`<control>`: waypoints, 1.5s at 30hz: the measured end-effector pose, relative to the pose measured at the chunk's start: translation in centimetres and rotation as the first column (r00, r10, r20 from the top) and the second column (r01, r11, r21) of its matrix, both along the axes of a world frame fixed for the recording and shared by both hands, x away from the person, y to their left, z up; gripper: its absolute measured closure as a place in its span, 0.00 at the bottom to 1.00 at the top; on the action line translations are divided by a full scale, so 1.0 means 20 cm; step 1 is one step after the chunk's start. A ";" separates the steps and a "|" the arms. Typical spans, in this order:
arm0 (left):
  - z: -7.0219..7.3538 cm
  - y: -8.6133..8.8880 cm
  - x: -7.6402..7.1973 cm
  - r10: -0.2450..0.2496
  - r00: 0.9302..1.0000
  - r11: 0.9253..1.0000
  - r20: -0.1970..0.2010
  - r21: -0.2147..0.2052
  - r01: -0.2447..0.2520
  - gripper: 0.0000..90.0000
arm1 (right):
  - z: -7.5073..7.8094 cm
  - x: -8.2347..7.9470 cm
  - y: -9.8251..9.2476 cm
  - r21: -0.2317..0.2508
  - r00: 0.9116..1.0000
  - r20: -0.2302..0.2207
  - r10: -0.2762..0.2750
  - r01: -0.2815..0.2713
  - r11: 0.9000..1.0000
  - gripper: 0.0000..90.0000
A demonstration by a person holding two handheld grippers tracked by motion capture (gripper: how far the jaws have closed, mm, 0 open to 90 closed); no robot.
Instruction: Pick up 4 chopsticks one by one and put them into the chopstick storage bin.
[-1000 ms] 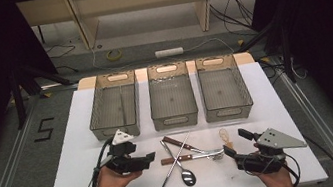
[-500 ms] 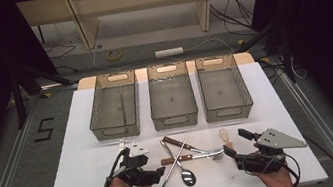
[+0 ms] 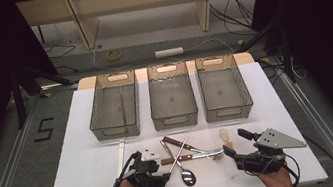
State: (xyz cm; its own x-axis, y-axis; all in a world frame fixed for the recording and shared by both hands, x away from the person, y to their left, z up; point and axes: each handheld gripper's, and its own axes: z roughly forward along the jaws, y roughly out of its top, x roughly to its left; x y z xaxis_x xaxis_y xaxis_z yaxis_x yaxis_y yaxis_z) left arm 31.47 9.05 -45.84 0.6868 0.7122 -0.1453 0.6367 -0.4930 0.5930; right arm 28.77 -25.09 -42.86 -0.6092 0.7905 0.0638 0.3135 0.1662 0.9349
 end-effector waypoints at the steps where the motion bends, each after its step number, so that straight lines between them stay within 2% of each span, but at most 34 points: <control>1: 0.00 0.00 0.00 -0.006 1.000 1.000 -0.005 0.002 0.006 0.58 | 0.00 0.00 0.00 -0.001 1.000 -0.001 0.000 0.000 1.000 0.28; 6: -0.03 -0.03 0.00 -0.026 0.999 1.000 -0.020 0.009 0.026 0.64 | 0.00 0.00 0.00 -0.002 1.000 0.001 0.000 0.000 1.000 0.28; 12: -0.07 -0.09 0.01 -0.057 0.998 0.997 -0.014 0.053 0.058 0.73 | 0.00 0.00 0.00 -0.002 1.000 -0.004 0.001 -0.001 1.000 0.28; 21: -0.08 -0.10 0.01 -0.064 0.998 0.995 -0.011 0.069 0.065 0.80 | 0.00 0.00 0.00 0.003 1.000 -0.001 0.001 -0.001 1.000 0.28; 29: -0.09 -0.11 0.01 -0.067 0.998 0.994 0.012 0.092 0.066 0.87 | 0.00 0.00 0.00 0.002 1.000 -0.001 0.002 -0.002 1.000 0.28; 34: -0.09 -0.11 0.01 -0.061 0.998 0.994 0.016 0.092 0.060 0.92 | 0.00 0.00 0.00 -0.003 1.000 0.002 0.000 0.000 1.000 0.28; 41: -0.09 -0.10 0.02 -0.053 0.999 0.996 -0.003 0.069 0.053 0.93 | 0.00 0.00 0.00 -0.004 1.000 0.000 0.002 -0.002 1.000 0.28; 45: -0.09 -0.09 0.02 -0.052 0.999 0.997 0.001 0.060 0.052 0.94 | 0.00 0.00 0.00 -0.003 1.000 -0.001 0.001 -0.001 1.000 0.28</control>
